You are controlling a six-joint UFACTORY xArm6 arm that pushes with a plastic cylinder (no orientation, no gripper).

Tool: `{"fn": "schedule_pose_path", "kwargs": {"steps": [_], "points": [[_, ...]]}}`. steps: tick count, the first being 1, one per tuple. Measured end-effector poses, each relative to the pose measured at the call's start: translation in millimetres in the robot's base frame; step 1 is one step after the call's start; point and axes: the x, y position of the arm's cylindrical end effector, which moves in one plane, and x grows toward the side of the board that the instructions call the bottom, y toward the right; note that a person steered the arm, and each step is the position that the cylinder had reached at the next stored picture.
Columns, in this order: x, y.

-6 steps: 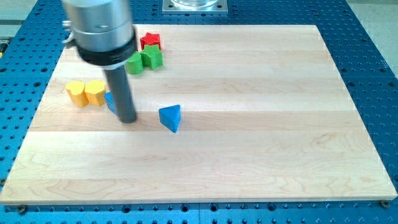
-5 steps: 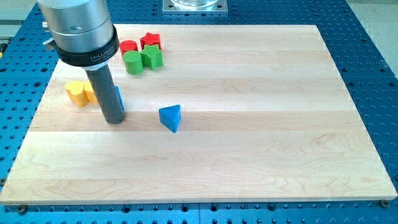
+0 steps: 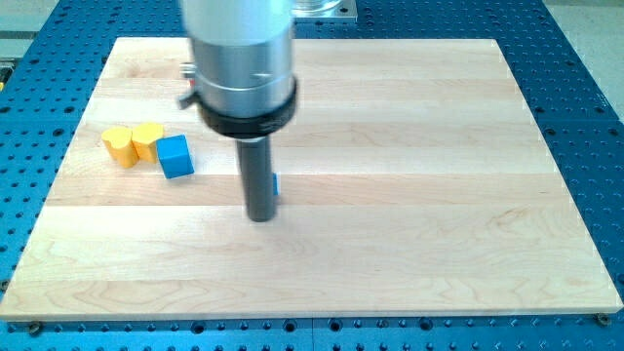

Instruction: Push the triangle into the cube

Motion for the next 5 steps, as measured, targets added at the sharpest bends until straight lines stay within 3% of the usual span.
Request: {"fn": "schedule_pose_path", "kwargs": {"steps": [1,2,3,5], "points": [[-7.5,42.8],[-20.0,21.4],[-19.4,-39.5],[-24.6,-33.1]]}}
